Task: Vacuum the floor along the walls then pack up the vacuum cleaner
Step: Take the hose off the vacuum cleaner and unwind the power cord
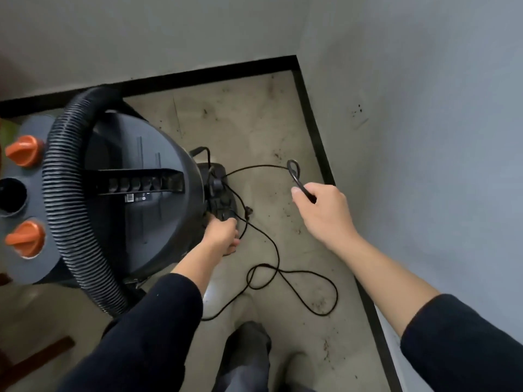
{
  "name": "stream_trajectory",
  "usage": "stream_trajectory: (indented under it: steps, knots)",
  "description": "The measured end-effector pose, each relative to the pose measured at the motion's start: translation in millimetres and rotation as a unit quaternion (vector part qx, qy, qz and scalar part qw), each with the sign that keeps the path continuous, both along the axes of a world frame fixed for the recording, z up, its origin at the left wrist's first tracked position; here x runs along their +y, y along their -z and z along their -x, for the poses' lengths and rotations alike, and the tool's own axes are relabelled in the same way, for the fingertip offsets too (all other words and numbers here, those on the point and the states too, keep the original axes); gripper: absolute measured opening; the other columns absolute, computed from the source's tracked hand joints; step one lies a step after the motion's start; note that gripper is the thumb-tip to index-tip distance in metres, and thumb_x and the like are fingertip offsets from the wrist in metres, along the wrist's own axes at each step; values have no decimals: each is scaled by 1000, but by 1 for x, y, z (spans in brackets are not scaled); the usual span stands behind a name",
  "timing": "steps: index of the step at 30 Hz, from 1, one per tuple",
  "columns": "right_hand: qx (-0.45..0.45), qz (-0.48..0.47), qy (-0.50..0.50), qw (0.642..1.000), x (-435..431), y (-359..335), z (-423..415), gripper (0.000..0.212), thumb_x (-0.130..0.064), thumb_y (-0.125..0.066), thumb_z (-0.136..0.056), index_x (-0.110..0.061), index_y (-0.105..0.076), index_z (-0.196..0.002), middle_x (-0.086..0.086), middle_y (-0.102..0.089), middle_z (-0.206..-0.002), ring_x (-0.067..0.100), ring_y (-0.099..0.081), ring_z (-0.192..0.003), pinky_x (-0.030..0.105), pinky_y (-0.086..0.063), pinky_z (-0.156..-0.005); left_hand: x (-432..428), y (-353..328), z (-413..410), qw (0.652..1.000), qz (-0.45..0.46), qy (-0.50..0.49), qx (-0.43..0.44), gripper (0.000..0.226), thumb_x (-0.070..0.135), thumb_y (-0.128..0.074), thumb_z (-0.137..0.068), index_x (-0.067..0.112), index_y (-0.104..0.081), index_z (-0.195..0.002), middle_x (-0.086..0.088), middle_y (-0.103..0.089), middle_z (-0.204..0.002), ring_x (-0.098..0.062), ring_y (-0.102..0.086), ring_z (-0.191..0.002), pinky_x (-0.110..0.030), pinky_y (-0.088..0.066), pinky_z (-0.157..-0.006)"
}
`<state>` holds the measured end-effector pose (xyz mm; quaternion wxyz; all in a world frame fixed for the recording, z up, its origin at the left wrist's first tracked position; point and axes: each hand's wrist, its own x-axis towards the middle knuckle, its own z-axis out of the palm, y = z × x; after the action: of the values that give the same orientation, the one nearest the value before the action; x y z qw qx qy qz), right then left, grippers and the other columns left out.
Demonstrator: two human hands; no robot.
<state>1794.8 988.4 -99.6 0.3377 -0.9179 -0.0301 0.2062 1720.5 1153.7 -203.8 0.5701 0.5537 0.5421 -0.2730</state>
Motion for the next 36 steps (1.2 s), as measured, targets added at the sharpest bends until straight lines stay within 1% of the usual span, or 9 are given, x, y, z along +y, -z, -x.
stream_trajectory:
  steps: [3, 7, 11, 15, 19, 22, 28, 32, 36]
  knots:
    - [21, 4, -4, 1000, -2, 16, -3, 47, -28, -53, -96, -17, -35, -54, -7, -34, -48, 10, -33, -50, 28, -26, -50, -4, 18, -8, 997, -16, -73, -25, 49, 20, -44, -100, 24, -26, -145, -4, -54, -77, -16, -52, -62, -25, -42, -49]
    - [42, -11, 4, 999, -11, 25, -6, 41, -28, -53, -96, -7, -47, -61, -6, -38, -51, 10, -33, -49, 25, -26, -48, -11, 12, -13, 981, -86, -152, -82, 13, 28, -37, -105, 19, -46, -108, -8, -53, -79, -17, -55, -65, -27, -48, -58]
    - [58, -19, 14, 998, -22, 29, -7, 39, -29, -53, -96, 0, -57, -70, -5, -40, -51, 8, -33, -47, 23, -26, -47, -13, -19, -9, 924, -304, -70, -220, 33, 33, -41, -102, 11, -48, -78, -2, -50, -68, -18, -51, -65, -34, -45, -66]
    - [45, -25, 31, 998, -36, 25, -7, 33, -26, -54, -94, 0, -61, -75, 2, -46, -57, 12, -38, -53, 28, -28, -51, -27, -62, -10, 883, -311, 103, -335, 39, 27, -47, -100, 1, -45, -71, -4, -47, -57, -11, -39, -52, -29, -34, -52]
    - [5, -43, 82, 996, -64, 16, -13, 21, -18, -58, -89, -12, -65, -70, -4, -50, -56, 12, -42, -54, 26, -33, -53, -59, -39, 19, 814, -241, 509, -143, 40, 38, -39, -101, 11, -50, -73, -7, -60, -77, -27, -60, -78, -34, -41, -63]
    - [-1, -41, 87, 995, -90, 8, -14, 17, -18, -59, -87, -15, -69, -74, -4, -56, -58, 12, -47, -58, 25, -35, -55, -75, -14, 70, 741, -187, 642, -58, 41, 42, -31, -104, 15, -61, -95, -7, -53, -106, -26, -49, -110, -36, -42, -86]
    - [4, -23, 44, 999, -130, -9, 0, 16, -20, -60, -86, -14, -70, -74, -10, -49, -50, 5, -42, -51, 23, -33, -52, -82, -13, 140, 832, -125, 540, 14, 47, 48, -33, -102, 15, -49, -73, -3, -56, -79, -26, -54, -81, -32, -38, -72]
    - [12, -40, 17, 999, -131, -27, 21, 15, -21, -60, -85, -16, -71, -75, -6, -51, -56, 10, -42, -56, 25, -33, -55, -82, -36, 187, 820, -101, 545, 142, 48, 46, -30, -103, 8, -58, -108, -9, -60, -105, -24, -57, -85, -33, -48, -76]
    - [5, -71, -27, 997, -116, -61, 43, 16, -21, -61, -84, -20, -68, -70, -10, -50, -54, 7, -43, -55, 22, -33, -55, -80, -82, 253, 822, -66, 510, 245, 47, 41, -32, -104, 5, -59, -116, -8, -61, -83, -21, -57, -60, -27, -47, -52]
